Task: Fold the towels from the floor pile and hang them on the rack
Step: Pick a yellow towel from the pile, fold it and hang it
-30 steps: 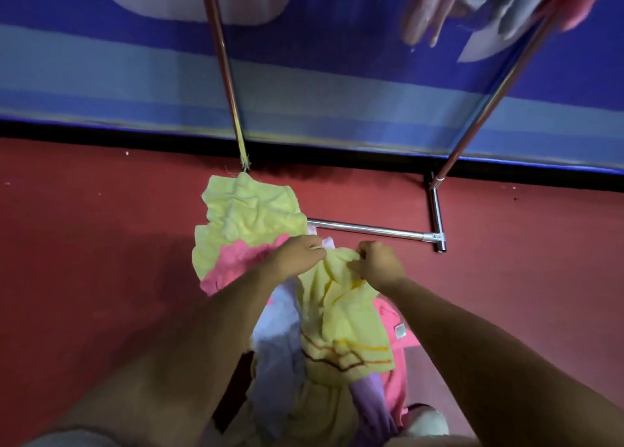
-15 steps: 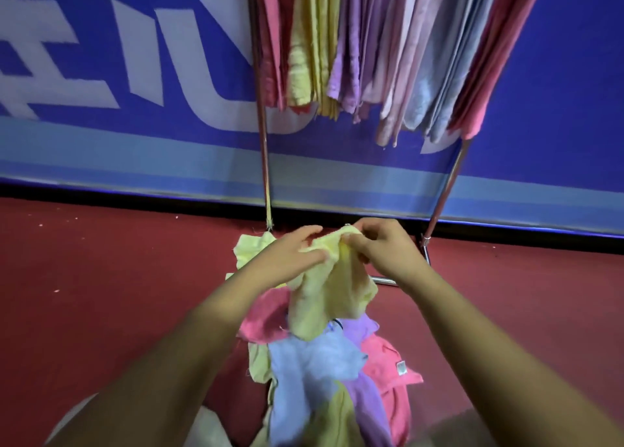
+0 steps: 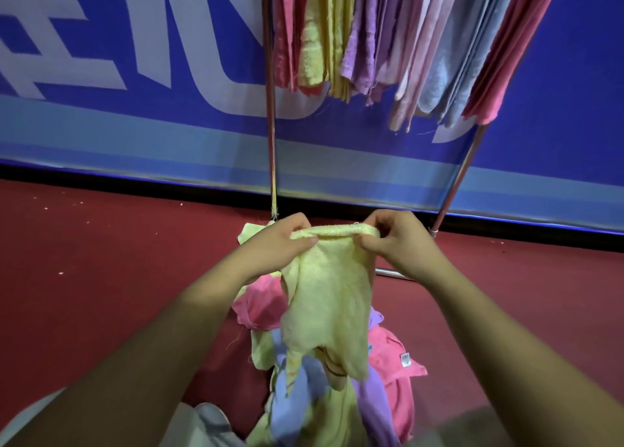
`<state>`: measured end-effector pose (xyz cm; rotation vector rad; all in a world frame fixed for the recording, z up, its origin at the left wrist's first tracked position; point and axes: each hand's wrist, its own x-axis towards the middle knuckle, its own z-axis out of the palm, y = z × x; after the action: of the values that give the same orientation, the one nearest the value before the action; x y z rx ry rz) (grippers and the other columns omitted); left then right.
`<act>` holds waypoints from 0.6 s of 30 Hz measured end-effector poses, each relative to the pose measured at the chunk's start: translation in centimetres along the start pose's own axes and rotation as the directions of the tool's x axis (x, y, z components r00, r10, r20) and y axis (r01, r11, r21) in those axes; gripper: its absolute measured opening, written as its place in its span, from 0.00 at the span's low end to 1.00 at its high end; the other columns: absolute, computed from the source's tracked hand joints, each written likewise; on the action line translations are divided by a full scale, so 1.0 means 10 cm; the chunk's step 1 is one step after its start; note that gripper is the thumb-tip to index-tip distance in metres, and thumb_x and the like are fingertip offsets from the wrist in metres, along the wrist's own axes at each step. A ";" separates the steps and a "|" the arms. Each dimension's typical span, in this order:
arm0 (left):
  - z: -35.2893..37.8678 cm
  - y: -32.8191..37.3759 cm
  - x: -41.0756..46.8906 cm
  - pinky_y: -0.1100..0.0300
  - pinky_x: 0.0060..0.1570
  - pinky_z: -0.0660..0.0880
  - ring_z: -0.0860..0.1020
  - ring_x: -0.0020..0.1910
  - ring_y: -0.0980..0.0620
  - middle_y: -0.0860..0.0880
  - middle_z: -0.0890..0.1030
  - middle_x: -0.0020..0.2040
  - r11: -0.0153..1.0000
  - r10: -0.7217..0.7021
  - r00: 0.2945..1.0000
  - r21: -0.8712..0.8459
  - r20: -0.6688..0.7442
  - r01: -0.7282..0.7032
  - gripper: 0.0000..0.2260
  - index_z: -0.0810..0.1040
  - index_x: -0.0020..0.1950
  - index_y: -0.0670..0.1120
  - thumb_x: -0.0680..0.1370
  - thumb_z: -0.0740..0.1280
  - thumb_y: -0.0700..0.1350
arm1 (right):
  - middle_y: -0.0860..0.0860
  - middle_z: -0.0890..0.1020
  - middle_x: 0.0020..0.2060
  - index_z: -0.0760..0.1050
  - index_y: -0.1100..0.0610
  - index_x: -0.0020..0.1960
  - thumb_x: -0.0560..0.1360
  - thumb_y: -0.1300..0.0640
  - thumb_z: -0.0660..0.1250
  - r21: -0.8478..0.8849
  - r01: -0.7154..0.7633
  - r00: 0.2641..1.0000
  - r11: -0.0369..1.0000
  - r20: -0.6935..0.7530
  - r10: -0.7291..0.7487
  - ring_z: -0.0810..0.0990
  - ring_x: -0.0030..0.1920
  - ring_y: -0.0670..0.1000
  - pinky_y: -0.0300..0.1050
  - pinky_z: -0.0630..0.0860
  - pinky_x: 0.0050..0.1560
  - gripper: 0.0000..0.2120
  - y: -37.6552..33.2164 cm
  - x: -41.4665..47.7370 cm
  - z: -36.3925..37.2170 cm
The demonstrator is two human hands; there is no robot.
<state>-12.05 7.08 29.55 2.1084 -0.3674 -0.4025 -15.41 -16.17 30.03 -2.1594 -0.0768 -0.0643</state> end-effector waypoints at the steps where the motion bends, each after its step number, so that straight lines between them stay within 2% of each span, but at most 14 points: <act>1: -0.01 0.01 0.00 0.58 0.36 0.63 0.68 0.35 0.52 0.48 0.71 0.37 1.000 0.010 1.000 -0.021 -0.015 -0.010 0.08 0.73 0.47 0.45 0.80 0.67 0.48 | 0.46 0.79 0.30 0.78 0.55 0.37 0.71 0.60 0.73 -0.013 -0.012 1.000 1.000 -0.017 0.011 0.73 0.32 0.43 0.42 0.72 0.37 0.05 0.01 0.01 0.02; 4: -0.03 0.10 0.00 0.57 0.40 0.67 0.72 0.38 0.53 0.50 0.76 0.40 0.985 0.072 0.993 -0.148 -0.089 -0.085 0.07 0.75 0.48 0.44 0.79 0.69 0.46 | 0.51 0.81 0.31 0.79 0.56 0.38 0.71 0.60 0.73 -0.007 -0.054 0.998 0.999 -0.040 0.054 0.75 0.31 0.45 0.47 0.76 0.38 0.04 0.04 0.06 0.07; 6: -0.05 0.15 0.01 0.58 0.39 0.70 0.74 0.38 0.54 0.51 0.78 0.39 0.962 0.086 0.988 -0.246 -0.130 -0.116 0.06 0.77 0.46 0.43 0.79 0.70 0.44 | 0.54 0.84 0.38 0.81 0.54 0.44 0.72 0.62 0.73 0.122 -0.047 0.999 0.991 -0.009 0.049 0.79 0.32 0.47 0.52 0.78 0.39 0.04 0.00 0.07 0.10; 9: -0.03 0.17 0.02 0.58 0.39 0.72 0.76 0.38 0.52 0.48 0.80 0.39 0.893 0.046 0.987 -0.435 -0.157 -0.111 0.02 0.79 0.47 0.44 0.79 0.70 0.40 | 0.51 0.85 0.46 0.81 0.54 0.56 0.75 0.58 0.75 0.342 -0.078 0.982 0.936 0.189 0.012 0.83 0.40 0.50 0.48 0.78 0.42 0.11 -0.12 0.04 0.19; 11: -0.01 0.17 0.03 0.56 0.41 0.74 0.78 0.38 0.49 0.45 0.80 0.40 0.830 0.008 0.986 -0.549 -0.165 -0.098 0.02 0.80 0.48 0.44 0.79 0.68 0.37 | 0.49 0.86 0.52 0.80 0.53 0.60 0.74 0.58 0.76 0.338 -0.064 0.955 0.939 0.293 -0.041 0.85 0.48 0.50 0.48 0.80 0.48 0.15 -0.13 0.03 0.29; 13: -0.01 0.17 0.06 0.55 0.45 0.76 0.80 0.42 0.49 0.45 0.82 0.43 0.802 0.007 0.985 -0.587 -0.173 -0.109 0.06 0.81 0.51 0.44 0.79 0.67 0.35 | 0.49 0.86 0.52 0.79 0.53 0.60 0.72 0.58 0.77 0.280 0.001 0.967 0.960 0.245 -0.072 0.84 0.54 0.52 0.53 0.81 0.55 0.17 -0.09 0.04 0.39; 14: -0.01 0.18 0.06 0.55 0.47 0.77 0.81 0.44 0.50 0.46 0.83 0.46 0.797 0.028 0.986 -0.592 -0.161 -0.120 0.08 0.81 0.53 0.44 0.79 0.66 0.33 | 0.50 0.86 0.50 0.80 0.53 0.58 0.71 0.59 0.76 0.241 0.042 0.979 0.970 0.182 -0.087 0.84 0.52 0.52 0.56 0.80 0.56 0.15 -0.08 0.05 0.41; 16: -0.01 0.20 0.04 0.55 0.53 0.78 0.81 0.50 0.50 0.47 0.84 0.51 0.794 0.106 0.989 -0.590 -0.103 -0.146 0.14 0.80 0.59 0.46 0.77 0.67 0.31 | 0.52 0.87 0.44 0.82 0.55 0.51 0.72 0.62 0.72 0.258 0.064 0.993 0.964 0.082 -0.088 0.83 0.44 0.51 0.57 0.81 0.51 0.08 -0.09 0.07 0.39; 18: -0.05 0.21 0.04 0.55 0.57 0.77 0.81 0.52 0.53 0.50 0.84 0.54 0.855 0.186 0.980 -0.480 -0.072 -0.198 0.19 0.80 0.60 0.50 0.76 0.68 0.30 | 0.53 0.86 0.41 0.82 0.58 0.49 0.74 0.67 0.70 0.359 0.035 0.996 0.933 0.068 -0.064 0.81 0.40 0.49 0.53 0.78 0.45 0.07 -0.12 0.07 0.34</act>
<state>-11.76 6.15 31.55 1.5654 -0.4115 -0.3122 -14.76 -12.65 29.20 -1.7944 -0.1753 0.0065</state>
